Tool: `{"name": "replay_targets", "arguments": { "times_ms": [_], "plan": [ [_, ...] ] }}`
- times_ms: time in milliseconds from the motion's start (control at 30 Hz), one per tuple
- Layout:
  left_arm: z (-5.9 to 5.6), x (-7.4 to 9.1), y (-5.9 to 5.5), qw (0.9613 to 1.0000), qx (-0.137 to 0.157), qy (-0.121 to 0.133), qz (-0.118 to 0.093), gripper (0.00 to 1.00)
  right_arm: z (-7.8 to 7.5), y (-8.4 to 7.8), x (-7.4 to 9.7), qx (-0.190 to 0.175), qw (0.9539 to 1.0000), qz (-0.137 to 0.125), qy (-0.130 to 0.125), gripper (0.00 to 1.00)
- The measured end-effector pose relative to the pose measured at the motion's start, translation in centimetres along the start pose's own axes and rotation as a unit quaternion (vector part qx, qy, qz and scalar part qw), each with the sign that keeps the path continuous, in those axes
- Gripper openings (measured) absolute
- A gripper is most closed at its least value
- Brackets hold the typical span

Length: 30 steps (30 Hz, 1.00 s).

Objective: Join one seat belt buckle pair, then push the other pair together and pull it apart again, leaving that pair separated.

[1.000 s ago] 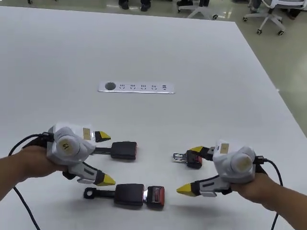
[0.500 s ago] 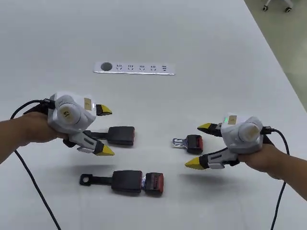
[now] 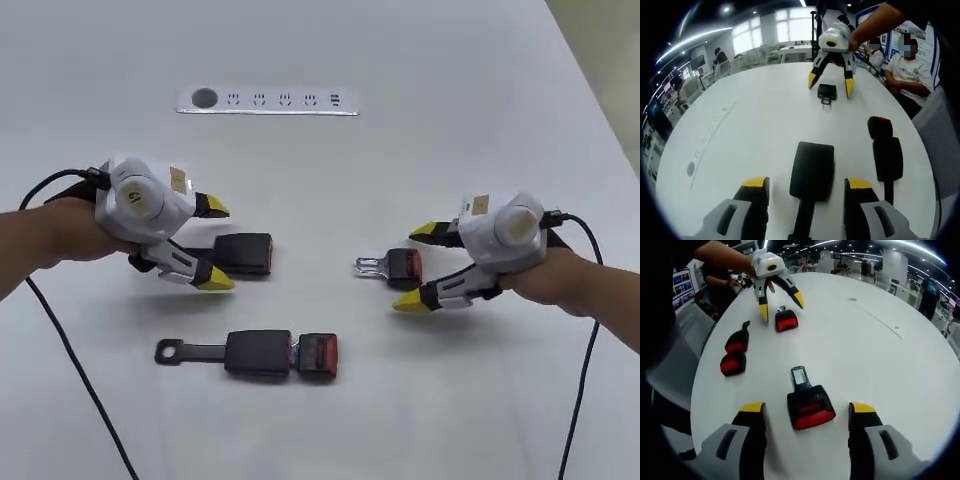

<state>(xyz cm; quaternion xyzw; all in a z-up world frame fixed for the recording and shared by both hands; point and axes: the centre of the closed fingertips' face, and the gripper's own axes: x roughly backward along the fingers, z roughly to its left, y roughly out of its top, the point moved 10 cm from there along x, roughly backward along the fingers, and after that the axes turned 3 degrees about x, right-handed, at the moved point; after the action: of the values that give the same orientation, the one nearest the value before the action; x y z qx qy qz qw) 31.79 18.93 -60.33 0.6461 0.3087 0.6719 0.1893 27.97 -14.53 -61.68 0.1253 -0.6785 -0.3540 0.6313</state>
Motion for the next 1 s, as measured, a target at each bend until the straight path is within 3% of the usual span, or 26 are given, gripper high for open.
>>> {"name": "replay_targets", "arguments": {
  "times_ms": [167, 300, 333, 367, 400, 533, 767, 1000],
  "plan": [
    [0.2, -0.5, -0.4, 0.9999, -0.003, -0.010, 0.005, 0.54, -0.5, -0.2, 0.1, -0.006, 1.0000, -0.005, 0.003, 0.58],
    [-0.1, -0.9, -0.5, 0.9996, -0.001, -0.028, 0.008, 0.44, -0.3, -0.3, 0.3, 0.023, 0.9997, 0.007, 0.004, 0.49],
    [-0.2, -1.0, -0.5, 0.9994, -0.008, -0.032, 0.012, 0.41, -0.5, -0.4, 0.5, 0.039, 0.9991, 0.016, -0.005, 0.43],
    [-0.2, -1.1, -0.2, 0.9986, -0.039, -0.034, -0.002, 0.41, -0.5, -0.4, 0.4, 0.036, 0.9993, 0.014, -0.003, 0.38],
    [-0.2, -1.1, -0.3, 0.9994, -0.011, -0.031, 0.004, 0.41, -0.4, -0.4, 0.4, 0.033, 0.9994, 0.011, 0.000, 0.37],
    [0.0, -1.1, -0.2, 0.9994, -0.013, -0.033, 0.006, 0.35, -0.3, -0.1, 0.4, 0.036, 0.9992, 0.010, 0.010, 0.35],
    [-0.2, -1.1, 0.0, 0.9992, -0.016, -0.035, 0.008, 0.34, -0.7, 0.4, 0.1, 0.019, 0.9996, 0.013, 0.018, 0.34],
    [-0.1, -1.1, 0.0, 0.9991, -0.015, -0.037, 0.014, 0.34, -0.7, 0.4, 0.1, 0.035, 0.9989, 0.023, 0.022, 0.34]
  ]
}}
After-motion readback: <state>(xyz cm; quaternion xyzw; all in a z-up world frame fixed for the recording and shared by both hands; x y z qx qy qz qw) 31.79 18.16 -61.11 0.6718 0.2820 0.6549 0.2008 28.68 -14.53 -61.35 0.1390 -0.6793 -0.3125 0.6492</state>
